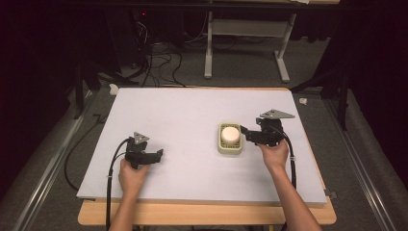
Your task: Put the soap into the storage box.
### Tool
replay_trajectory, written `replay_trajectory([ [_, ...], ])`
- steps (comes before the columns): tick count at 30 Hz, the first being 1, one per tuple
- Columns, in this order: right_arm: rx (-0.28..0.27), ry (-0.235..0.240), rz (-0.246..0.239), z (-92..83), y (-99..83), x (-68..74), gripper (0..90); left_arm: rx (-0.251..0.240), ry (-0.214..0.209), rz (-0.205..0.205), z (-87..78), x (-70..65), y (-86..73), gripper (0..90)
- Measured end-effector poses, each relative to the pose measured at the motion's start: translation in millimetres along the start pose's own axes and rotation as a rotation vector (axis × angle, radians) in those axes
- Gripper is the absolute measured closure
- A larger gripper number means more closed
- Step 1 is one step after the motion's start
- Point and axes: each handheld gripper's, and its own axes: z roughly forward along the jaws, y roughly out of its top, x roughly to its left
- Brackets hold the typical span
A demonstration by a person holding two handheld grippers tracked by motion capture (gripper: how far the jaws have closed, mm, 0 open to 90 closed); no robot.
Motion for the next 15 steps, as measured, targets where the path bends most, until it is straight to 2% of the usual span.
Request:
replay_trajectory([
  [6,-0.025,-0.012,0.021,-8.1,-0.9,-6.0,26.3,0.000,0.001,0.001,-0.1,-0.1,0.0,16.2],
  [15,-0.034,-0.025,0.047,-20.7,-5.8,-16.2,26.5,0.000,0.002,0.001,0.0,-0.3,0.0,16.1],
])
